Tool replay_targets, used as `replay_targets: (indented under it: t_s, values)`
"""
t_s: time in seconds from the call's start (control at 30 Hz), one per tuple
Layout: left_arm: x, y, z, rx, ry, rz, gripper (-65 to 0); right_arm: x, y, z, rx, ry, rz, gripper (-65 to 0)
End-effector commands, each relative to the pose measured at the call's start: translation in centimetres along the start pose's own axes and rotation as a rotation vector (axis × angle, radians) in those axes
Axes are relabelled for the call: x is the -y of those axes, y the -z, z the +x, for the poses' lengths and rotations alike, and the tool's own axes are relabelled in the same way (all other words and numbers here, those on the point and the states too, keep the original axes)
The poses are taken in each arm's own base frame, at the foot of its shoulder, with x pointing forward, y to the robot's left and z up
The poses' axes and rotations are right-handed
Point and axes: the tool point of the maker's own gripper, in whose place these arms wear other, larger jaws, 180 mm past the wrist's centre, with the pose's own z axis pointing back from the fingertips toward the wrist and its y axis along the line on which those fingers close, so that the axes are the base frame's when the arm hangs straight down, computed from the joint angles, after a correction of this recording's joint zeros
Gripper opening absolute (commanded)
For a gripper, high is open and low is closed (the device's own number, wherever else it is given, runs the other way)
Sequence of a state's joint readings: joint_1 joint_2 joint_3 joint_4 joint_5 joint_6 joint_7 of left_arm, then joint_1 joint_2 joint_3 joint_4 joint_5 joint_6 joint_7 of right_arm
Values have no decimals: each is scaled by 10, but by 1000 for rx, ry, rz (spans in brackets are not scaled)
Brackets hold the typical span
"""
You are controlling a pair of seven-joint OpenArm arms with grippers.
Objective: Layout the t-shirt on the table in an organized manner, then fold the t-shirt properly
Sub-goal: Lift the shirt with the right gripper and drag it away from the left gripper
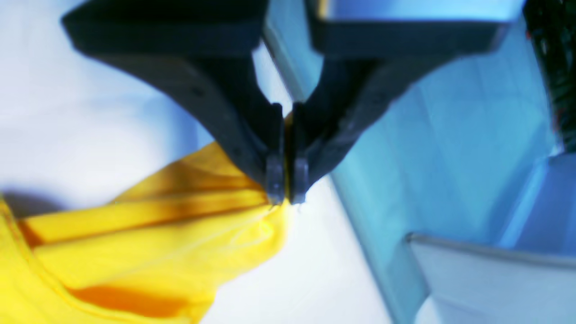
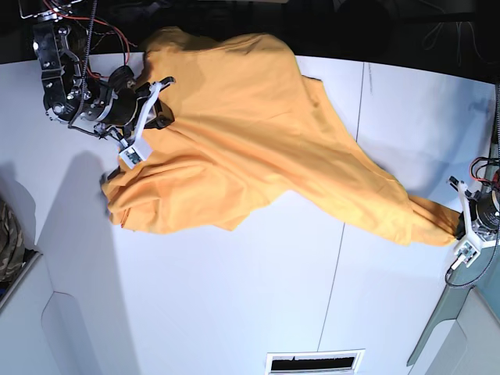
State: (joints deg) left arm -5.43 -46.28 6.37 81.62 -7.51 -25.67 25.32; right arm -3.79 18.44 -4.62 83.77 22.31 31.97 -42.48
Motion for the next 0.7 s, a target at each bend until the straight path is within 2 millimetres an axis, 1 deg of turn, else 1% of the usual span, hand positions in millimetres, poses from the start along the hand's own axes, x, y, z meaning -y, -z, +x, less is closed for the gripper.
replay_targets:
  t_s: [0.0, 0.07, 0.1, 0.13, 0.23, 0.3, 0.37, 0.43, 0.53, 0.57, 0.6, 0.63, 0.67]
  values:
    - [-21, -6, 5, 2, 4, 47, -538, 11, -7, 7, 21, 5, -25, -529]
    - [-23, -6, -1, -30, -49, 58, -405, 15, -9, 10, 39, 19, -29, -447]
    - [-25, -6, -3, -44, -77, 72, -361, 17, -10, 12, 46, 23, -34, -420]
    - [-26, -7, -4, -48, -92, 79, -344, 20, -11, 13, 53, 31, -42, -405]
    - [-23, -6, -1, -29, -135, 58, -345, 23, -16, 20, 97, 69, -34, -404]
    - [-16, -6, 4, -6, -184, 22, -345, 19, -22, 29, 133, 107, -1, -404]
    - [-2, -6, 10, 21, -217, -59, -345, 11, -29, 42, 173, 123, 38, -406]
    - [16, -8, 18, 49, -213, -157, -345, -2, -37, 53, 197, 93, 75, -406]
    - [31, -6, 24, 73, -227, -205, -352, -20, -44, 61, 195, 61, 133, -411]
    - [37, -4, 27, 81, -238, -214, -361, -24, -44, 61, 192, 58, 144, -440]
    - [43, -2, 30, 91, -248, -222, -390, -28, -42, 59, 189, 56, 152, -496]
    - [47, 2, 30, 91, -260, -220, -445, -32, -41, 57, 186, 59, 160, -574]
    - [52, 6, 26, 84, -271, -215, -522, -36, -38, 54, 179, 62, 166, -650]
